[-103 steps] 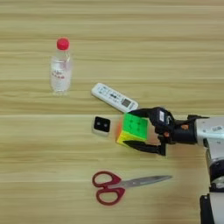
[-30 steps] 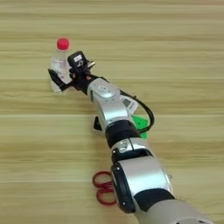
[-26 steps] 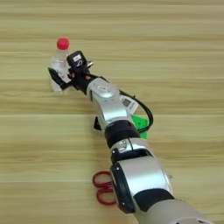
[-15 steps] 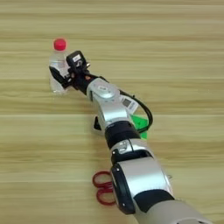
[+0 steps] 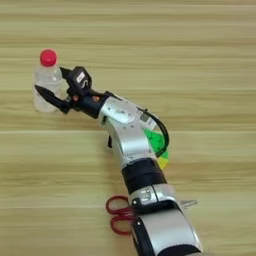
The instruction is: Move the objects on the table
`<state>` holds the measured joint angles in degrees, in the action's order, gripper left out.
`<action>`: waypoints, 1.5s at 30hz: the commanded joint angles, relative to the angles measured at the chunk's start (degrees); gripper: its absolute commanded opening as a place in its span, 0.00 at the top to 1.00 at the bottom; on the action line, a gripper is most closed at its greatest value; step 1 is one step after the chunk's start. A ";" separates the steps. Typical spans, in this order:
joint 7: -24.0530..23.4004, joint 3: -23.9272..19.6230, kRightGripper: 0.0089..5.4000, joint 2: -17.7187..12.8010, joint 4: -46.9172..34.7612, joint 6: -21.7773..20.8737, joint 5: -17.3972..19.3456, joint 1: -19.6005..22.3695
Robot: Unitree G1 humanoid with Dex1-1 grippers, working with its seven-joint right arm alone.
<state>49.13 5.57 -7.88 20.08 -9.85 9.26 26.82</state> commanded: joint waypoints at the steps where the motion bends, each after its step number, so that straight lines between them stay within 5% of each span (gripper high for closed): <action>1: 3.86 0.17 0.42 -1.85 -10.05 2.43 5.39 1.95; 7: 11.11 1.20 0.42 -4.13 -17.16 8.05 10.82 -1.21; 14: 17.44 2.81 0.42 -6.68 -21.07 11.25 13.04 -3.85; 27: 24.47 8.44 0.42 -10.83 -17.82 4.40 5.74 -6.65; 45: 26.29 6.92 0.42 -8.41 -10.75 0.72 9.12 -6.89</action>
<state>76.96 14.51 -16.83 10.98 -7.98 16.22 16.53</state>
